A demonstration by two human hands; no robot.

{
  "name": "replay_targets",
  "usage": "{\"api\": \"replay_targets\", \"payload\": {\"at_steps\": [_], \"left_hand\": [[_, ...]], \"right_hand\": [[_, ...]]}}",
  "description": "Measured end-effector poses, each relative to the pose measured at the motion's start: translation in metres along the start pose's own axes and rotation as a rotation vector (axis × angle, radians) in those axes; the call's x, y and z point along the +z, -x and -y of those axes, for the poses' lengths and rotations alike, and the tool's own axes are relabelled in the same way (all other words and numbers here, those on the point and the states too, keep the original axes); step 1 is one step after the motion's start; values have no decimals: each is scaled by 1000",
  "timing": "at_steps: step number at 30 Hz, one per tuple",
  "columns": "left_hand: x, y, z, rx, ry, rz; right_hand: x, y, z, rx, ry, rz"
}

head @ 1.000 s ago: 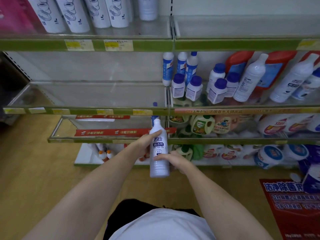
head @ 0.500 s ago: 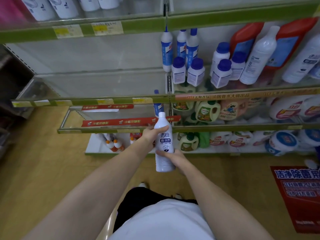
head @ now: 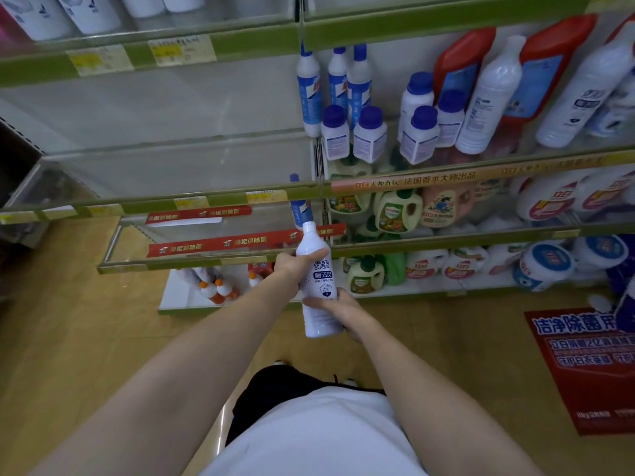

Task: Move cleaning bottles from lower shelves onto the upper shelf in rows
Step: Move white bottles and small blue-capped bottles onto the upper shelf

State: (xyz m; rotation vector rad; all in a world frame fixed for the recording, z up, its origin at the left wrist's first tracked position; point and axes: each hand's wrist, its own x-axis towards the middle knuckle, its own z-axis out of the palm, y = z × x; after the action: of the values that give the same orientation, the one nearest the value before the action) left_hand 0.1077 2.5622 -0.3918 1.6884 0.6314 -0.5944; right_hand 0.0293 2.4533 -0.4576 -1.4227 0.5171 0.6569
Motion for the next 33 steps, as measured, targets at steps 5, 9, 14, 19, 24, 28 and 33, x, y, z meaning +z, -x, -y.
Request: {"api": "replay_targets", "payload": {"at_steps": [5, 9, 14, 19, 24, 28, 33], "left_hand": [[2, 1, -14, 21, -76, -17], [-2, 2, -18, 9, -93, 57], [-2, 1, -19, 45, -103, 92], [-2, -13, -19, -20, -141, 129], [-7, -25, -17, -98, -196, 142], [-7, -13, -28, -23, -69, 3], [-11, -14, -34, 92, -39, -97]], "right_hand": [[4, 1, 10, -9, 30, -32], [-5, 2, 12, 0, -47, 13], [-9, 3, 14, 21, -183, 63], [-2, -5, 24, 7, 11, -117], [5, -7, 23, -66, 458, -388], [6, -2, 26, -163, 725, -430], [0, -4, 32, -156, 444, -273]]}}
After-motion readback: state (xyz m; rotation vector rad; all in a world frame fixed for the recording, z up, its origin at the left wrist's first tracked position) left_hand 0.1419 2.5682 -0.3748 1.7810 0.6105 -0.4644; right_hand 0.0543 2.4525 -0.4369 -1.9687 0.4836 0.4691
